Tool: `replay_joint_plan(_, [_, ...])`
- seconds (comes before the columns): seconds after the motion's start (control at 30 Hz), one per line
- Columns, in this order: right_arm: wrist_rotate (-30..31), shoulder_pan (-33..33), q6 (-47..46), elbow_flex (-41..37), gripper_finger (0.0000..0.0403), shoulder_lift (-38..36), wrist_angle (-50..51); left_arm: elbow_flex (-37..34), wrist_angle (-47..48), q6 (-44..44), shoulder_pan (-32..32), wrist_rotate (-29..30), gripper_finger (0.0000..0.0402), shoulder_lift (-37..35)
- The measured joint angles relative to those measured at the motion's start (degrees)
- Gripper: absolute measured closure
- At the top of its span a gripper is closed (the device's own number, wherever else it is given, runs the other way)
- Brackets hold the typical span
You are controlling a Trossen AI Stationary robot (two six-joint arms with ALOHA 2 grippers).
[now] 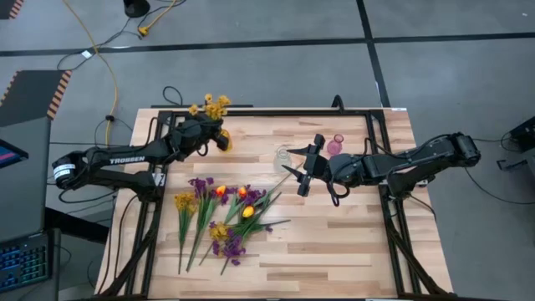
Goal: Sort flowers into vase by color
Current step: Put the yellow flowers into the yellow vase
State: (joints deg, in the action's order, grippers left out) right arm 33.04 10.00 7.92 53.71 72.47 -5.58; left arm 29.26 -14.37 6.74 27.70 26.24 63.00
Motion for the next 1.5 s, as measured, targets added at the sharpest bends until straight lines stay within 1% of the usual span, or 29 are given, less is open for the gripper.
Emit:
replay_joint_plan(0.1, [0.0, 0.0, 0.0, 0.0, 0.0154, 0.0, 0.0, -0.2, 0.0, 0.0, 0.0, -0.1, 0.0401, 0.0])
replay_joint_plan(0.23, [0.0, 0.0, 0.0, 0.0, 0.0154, 0.0, 0.0, -0.2, -0.1, 0.0, 0.0, -0.1, 0.0387, 0.0])
replay_joint_plan(0.43, [0.0, 0.0, 0.0, 0.0, 0.0154, 0.0, 0.0, -0.2, -0.1, 0.0, 0.0, -0.1, 0.0356, 0.0])
replay_joint_plan(0.7, [0.0, 0.0, 0.0, 0.0, 0.0154, 0.0, 0.0, -0.2, -0.1, 1.0, 0.0, -0.1, 0.0305, 0.0])
replay_joint_plan(0.97, [0.0, 0.0, 0.0, 0.0, 0.0154, 0.0, 0.0, -0.1, 0.5, 1.1, 0.0, -0.1, 0.0275, 0.0])
replay_joint_plan(1.1, [0.0, 0.0, 0.0, 0.0, 0.0154, 0.0, 0.0, 2.1, 7.1, 1.1, 0.0, -0.1, 0.0251, 0.0])
replay_joint_plan(1.3, [0.0, 0.0, 0.0, 0.0, 0.0154, 0.0, 0.0, 7.3, 19.2, 2.1, 0.0, 0.0, 0.0194, 0.0])
replay_joint_plan(1.5, [0.0, 0.0, 0.0, 0.0, 0.0154, 0.0, 0.0, 10.7, 27.0, 2.8, 0.0, -0.3, 0.0145, 0.0])
